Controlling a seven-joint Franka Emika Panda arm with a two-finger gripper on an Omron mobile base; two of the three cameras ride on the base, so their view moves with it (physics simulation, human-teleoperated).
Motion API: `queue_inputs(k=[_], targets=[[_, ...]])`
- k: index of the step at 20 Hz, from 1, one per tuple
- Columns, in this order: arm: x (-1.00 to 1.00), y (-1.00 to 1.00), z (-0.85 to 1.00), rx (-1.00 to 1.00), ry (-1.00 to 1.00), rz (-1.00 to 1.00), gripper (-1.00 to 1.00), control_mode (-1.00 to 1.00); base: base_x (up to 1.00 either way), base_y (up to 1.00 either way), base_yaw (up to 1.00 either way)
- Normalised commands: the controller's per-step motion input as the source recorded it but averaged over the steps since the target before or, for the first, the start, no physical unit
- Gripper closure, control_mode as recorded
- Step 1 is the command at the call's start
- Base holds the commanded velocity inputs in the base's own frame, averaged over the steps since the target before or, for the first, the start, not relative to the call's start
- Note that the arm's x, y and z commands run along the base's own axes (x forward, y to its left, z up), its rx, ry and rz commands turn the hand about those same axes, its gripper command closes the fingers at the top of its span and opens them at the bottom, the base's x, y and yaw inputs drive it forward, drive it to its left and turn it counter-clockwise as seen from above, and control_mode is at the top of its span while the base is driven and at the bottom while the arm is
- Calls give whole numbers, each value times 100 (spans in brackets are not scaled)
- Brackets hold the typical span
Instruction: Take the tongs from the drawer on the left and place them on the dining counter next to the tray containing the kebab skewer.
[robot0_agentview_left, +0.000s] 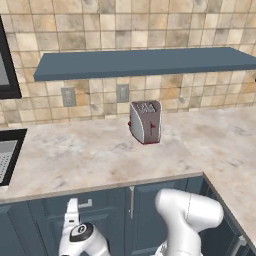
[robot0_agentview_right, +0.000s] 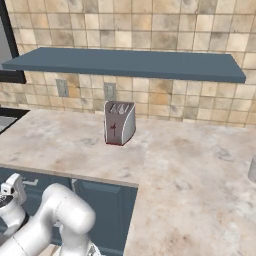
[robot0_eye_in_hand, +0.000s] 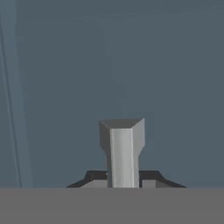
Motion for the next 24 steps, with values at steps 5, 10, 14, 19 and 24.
queue_inputs(k=[5, 10, 14, 19, 24], targets=[[-36, 3, -9, 20, 24, 0, 100, -100, 0, 0, 0], [-100, 25, -6, 15, 32, 0, 100, -100, 0, 0, 0], [-100, 26, -2, 13, 33, 0, 100, -100, 0, 0, 0], [-93, 10, 2, 8, 40, 0, 100, -100, 0, 0, 0], [-75, 0, 27, 7, 14, 0, 100, -100, 0, 0, 0]])
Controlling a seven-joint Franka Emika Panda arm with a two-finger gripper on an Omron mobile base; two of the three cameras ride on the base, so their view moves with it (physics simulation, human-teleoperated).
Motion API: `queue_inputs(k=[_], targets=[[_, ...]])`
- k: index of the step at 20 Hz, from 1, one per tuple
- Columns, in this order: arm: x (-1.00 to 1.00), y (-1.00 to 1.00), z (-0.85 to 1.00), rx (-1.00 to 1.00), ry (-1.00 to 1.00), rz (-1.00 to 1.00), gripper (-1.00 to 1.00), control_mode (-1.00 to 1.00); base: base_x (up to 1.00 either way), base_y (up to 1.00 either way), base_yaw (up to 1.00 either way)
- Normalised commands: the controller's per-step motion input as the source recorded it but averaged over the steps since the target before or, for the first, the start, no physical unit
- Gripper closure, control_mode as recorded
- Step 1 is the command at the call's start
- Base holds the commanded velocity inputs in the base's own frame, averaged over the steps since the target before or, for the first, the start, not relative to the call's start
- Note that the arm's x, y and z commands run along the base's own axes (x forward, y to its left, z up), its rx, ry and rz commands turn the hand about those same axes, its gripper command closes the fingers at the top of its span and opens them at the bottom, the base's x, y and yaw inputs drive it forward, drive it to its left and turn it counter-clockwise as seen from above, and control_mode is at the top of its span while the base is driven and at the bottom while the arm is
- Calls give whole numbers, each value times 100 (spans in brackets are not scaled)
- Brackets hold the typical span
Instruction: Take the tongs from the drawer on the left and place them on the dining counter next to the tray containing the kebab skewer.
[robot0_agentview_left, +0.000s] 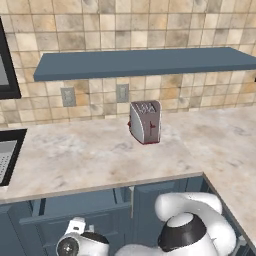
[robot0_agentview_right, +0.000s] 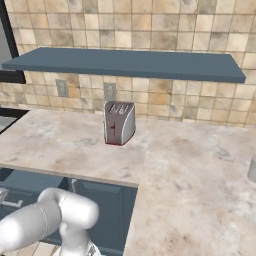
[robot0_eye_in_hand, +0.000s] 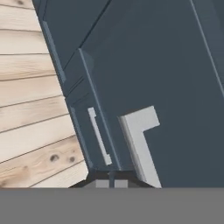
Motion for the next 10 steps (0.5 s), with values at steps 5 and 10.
queue_inputs(k=[5, 10], targets=[[-26, -8, 99, -8, -42, 3, -100, -100, 0, 0, 0], [-22, -5, 100, -2, -33, 6, -100, -100, 0, 0, 0]])
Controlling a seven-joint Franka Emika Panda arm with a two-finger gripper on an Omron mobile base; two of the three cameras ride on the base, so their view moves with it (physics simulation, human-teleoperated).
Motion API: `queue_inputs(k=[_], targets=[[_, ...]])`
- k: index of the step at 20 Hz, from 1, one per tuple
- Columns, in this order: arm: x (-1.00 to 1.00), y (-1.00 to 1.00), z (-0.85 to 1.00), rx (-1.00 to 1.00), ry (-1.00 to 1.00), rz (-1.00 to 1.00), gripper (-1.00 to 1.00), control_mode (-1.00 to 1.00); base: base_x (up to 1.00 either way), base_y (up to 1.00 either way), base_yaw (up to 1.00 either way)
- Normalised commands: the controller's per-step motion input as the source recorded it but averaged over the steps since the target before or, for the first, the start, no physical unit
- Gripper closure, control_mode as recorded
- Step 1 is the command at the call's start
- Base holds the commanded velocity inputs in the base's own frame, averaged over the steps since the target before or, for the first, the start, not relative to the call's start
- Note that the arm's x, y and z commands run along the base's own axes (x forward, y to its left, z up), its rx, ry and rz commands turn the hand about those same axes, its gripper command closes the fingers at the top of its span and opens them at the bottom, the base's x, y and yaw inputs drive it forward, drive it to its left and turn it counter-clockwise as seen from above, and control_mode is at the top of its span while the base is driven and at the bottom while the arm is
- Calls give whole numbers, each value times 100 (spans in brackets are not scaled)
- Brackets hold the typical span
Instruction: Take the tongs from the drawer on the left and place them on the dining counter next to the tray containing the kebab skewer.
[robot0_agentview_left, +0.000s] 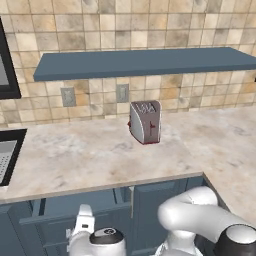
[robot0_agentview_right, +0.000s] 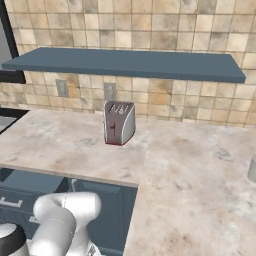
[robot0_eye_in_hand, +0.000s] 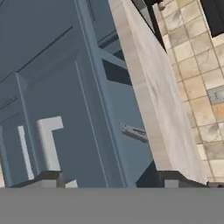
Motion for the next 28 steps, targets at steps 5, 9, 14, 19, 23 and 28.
queue_inputs(k=[5, 9, 14, 19, 23, 28], targets=[[-5, 0, 100, 25, 18, 1, -100, -100, 0, 0, 0], [-5, 0, 100, 28, 38, 0, -100, -100, 0, 0, 0], [-24, 0, 90, 11, 45, 0, -100, -100, 0, 0, 0], [-38, 17, -11, -3, 10, 0, -100, -100, 0, 0, 0], [-47, 16, -2, -18, 4, 2, -100, -100, 0, 0, 0], [-23, 0, 11, -7, 20, 8, -100, -100, 0, 0, 0]])
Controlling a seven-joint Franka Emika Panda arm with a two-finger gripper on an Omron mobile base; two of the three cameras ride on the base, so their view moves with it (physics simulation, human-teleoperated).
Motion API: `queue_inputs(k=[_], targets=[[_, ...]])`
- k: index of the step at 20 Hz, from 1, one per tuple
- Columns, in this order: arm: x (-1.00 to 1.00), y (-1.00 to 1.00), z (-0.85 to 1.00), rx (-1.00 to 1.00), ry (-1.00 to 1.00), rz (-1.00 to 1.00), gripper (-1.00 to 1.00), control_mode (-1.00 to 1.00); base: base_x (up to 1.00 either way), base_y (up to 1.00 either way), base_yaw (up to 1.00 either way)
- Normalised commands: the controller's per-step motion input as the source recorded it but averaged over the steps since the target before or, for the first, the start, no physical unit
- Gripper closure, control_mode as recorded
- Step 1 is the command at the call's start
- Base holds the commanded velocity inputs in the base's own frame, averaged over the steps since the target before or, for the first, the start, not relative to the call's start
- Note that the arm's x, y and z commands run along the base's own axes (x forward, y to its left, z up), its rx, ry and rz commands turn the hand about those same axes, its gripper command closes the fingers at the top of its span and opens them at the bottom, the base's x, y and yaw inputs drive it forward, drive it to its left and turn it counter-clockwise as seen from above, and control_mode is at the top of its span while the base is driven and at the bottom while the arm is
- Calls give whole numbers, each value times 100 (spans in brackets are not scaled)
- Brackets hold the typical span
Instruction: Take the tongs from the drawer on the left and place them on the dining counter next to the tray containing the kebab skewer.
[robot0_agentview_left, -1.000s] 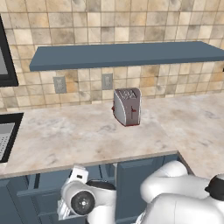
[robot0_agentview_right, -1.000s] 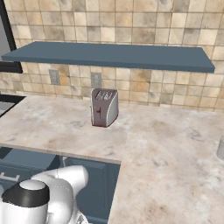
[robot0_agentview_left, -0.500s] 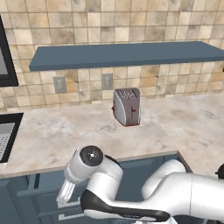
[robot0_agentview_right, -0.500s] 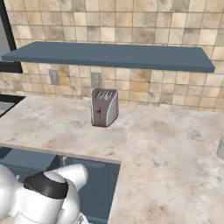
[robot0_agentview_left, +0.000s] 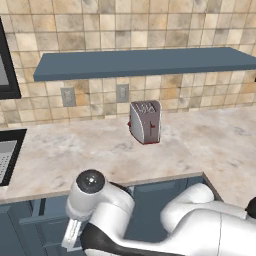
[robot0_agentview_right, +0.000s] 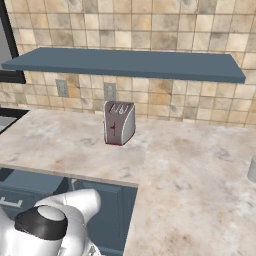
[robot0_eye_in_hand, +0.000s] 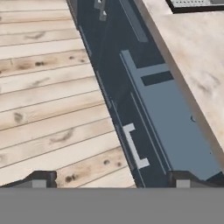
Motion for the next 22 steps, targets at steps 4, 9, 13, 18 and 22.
queue_inputs(k=[4, 9, 13, 18, 22], targets=[[-18, 0, 10, 0, 42, 13, -100, -100, 0, 0, 0], [-13, 3, -10, -10, 16, 11, -100, -100, 0, 0, 0], [-22, 4, -19, -21, -2, 9, -100, -100, 0, 0, 0], [-13, 0, -13, -14, -2, 11, -100, -100, 0, 0, 0], [-1, 0, -16, -2, -3, 7, -100, -100, 0, 0, 0]])
